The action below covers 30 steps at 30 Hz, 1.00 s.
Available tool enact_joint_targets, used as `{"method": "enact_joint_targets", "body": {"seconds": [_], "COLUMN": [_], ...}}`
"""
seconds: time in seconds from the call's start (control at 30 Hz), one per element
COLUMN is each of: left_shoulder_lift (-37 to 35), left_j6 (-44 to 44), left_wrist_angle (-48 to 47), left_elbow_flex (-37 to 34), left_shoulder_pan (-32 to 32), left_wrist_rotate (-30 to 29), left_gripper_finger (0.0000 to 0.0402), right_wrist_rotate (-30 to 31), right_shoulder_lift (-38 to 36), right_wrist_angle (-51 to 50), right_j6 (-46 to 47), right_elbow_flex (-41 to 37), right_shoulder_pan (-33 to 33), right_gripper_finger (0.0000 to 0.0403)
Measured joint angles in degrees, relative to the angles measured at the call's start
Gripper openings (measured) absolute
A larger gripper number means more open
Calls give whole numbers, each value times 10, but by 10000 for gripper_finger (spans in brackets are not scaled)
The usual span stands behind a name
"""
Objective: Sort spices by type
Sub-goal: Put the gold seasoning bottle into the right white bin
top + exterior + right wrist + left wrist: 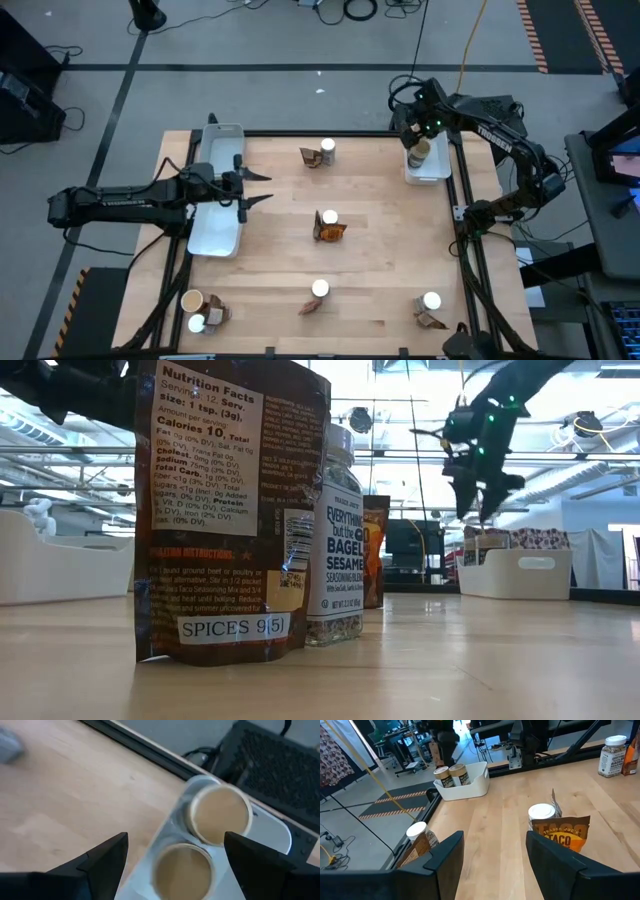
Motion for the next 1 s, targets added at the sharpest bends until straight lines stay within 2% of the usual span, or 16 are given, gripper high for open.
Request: {"method": "enact_joint_targets", "body": {"seconds": [0.17,0.27,0.47,0.63,0.7,0.83,1.0], "left_shoulder_lift": [0,0,0,0,0,0,0], "left_j6": [-28,-55,-117,-179,-195,-236,-289], "left_wrist_angle": [8,9,-3,-39,-70,-170,-228], "left_elbow_flex": [0,0,0,1,1,13,49], "left_shoulder_pan": [-1,-6,-33,-72,-97,-157,-233], "left_wrist_rotate": [3,28,62,72,57,-11,-33], "left_gripper_finger": [219,219,219,219,219,219,218], "right_wrist_rotate": [-3,-3,-4,-3,-3,2,41], "right_shoulder_lift": [0,0,0,0,0,0,13], "right_wrist_angle": [-25,-26,4,80,119,188,249], "right_j6": [5,9,24,33,33,33,28], "right_elbow_flex": [44,58,63,63,63,63,63], "right_shoulder_pan": [52,101,227,349,396,477,556], "right_gripper_finger": [313,313,313,313,313,313,313]}}
